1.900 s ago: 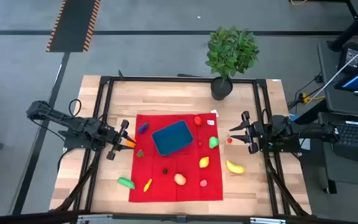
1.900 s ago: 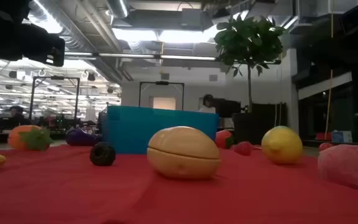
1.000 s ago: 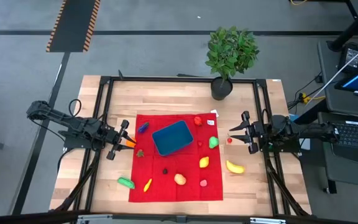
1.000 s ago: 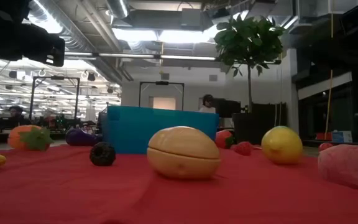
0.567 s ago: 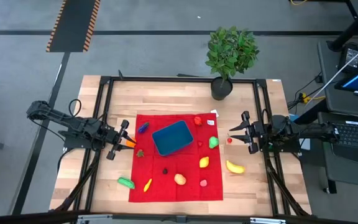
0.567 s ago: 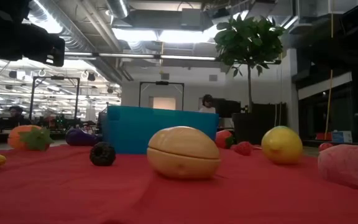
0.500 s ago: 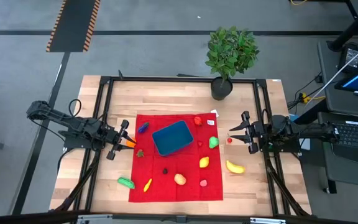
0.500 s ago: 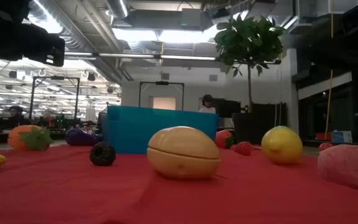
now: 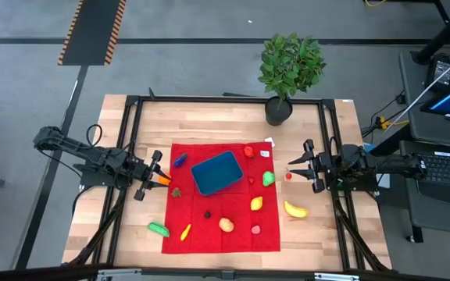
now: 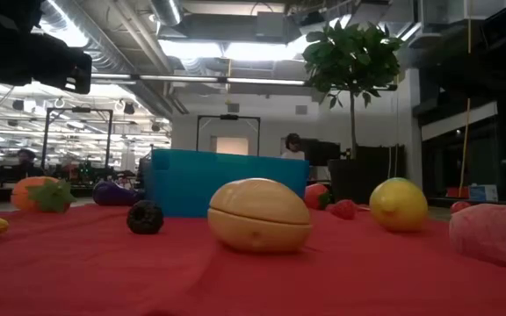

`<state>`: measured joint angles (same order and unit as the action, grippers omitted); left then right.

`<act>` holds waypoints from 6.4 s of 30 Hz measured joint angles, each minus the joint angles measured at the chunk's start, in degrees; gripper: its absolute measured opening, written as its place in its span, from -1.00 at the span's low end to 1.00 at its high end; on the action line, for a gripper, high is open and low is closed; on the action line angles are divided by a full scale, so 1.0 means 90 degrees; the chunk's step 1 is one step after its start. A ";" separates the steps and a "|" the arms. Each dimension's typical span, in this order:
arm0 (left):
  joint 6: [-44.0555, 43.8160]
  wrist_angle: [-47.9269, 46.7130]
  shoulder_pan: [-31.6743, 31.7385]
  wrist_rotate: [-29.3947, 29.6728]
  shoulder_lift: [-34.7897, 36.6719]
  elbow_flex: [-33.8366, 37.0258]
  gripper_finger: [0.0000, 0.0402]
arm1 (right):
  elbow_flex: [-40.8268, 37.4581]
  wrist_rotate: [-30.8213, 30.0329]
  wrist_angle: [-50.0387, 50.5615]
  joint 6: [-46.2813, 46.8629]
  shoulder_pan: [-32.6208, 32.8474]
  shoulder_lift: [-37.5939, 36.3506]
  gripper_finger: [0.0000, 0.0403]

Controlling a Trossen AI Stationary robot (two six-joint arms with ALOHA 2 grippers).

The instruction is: Pick and placing Produce into tupperware

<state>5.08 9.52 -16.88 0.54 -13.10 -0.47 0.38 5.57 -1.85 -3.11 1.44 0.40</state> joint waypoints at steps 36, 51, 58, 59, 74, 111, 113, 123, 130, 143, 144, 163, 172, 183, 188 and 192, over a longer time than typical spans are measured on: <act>0.0002 0.0015 -0.0002 0.0000 0.0000 -0.0002 -0.52 | -0.0001 0.0004 -0.0004 0.0650 0.0002 0.0001 -0.37; -0.0034 0.0197 0.0000 0.1427 0.0002 -0.0001 -0.52 | -0.0002 -0.0161 -0.0337 0.0607 -0.0020 -0.0010 -0.37; -0.0384 0.0198 0.0155 0.2249 0.0000 0.0000 -0.52 | 0.0032 -0.0943 -0.0018 0.0400 -0.0022 0.0049 -0.37; -0.0385 0.0216 0.0210 0.2246 0.0000 -0.0001 -0.52 | 0.0093 -0.1014 0.0167 0.0347 -0.0022 0.0089 -0.37; -0.0201 0.0965 0.1289 0.1398 -0.1749 -0.0758 -0.52 | 0.1696 -0.1583 0.0993 0.0464 -0.0022 0.1932 -0.37; -0.0180 -0.2679 0.1970 0.1039 -0.4680 -0.3478 -0.52 | 0.4714 -0.1667 0.5152 0.3306 0.0315 0.6500 -0.02; -0.0180 -0.2679 0.1972 0.1039 -0.4680 -0.3478 -0.52 | 0.4714 -0.1664 0.5273 0.3342 0.0315 0.6579 0.11; -0.0187 -0.2676 0.1972 0.1042 -0.4680 -0.3478 -0.52 | 0.4714 -0.1174 0.5901 0.5245 0.0313 0.6614 0.37; -0.0187 -0.2676 0.1970 0.1044 -0.4677 -0.3478 -0.52 | 0.4714 -0.1157 0.6035 0.6361 0.0315 0.6615 0.30; -0.0187 -0.2703 0.1970 0.1044 -0.4677 -0.3478 -0.52 | 0.4714 -0.1159 0.6083 0.6985 0.0315 0.6759 0.27; -0.0187 -0.2734 0.1970 0.1046 -0.4677 -0.3478 -0.52 | 0.4714 -0.1159 0.6091 0.6982 0.0315 0.6826 0.27; -0.0185 -0.2844 0.1970 0.1046 -0.4675 -0.3478 -0.52 | 0.4711 -0.1104 0.6067 0.7166 0.0322 0.8335 0.27; -0.0185 -0.2892 0.1970 0.1045 -0.4675 -0.3475 -0.52 | 0.4707 -0.0962 0.5823 0.7179 0.0322 0.8854 0.27; -0.0185 -0.3009 0.1967 0.1047 -0.4675 -0.3475 -0.52 | 0.4707 -0.0926 0.5628 0.7361 0.0322 0.9309 0.27; -0.0185 -0.3009 0.1967 0.1045 -0.4675 -0.3475 -0.52 | 0.4707 -0.0921 0.5462 0.7467 0.0322 0.9409 0.27; -0.0185 -0.3009 0.1967 0.1044 -0.4675 -0.3475 -0.52 | 0.4707 -0.0921 0.5445 0.7484 0.0322 0.9418 0.27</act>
<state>3.42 -17.56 0.82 9.94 -55.18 -31.75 42.74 -2.72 47.16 64.25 4.34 85.17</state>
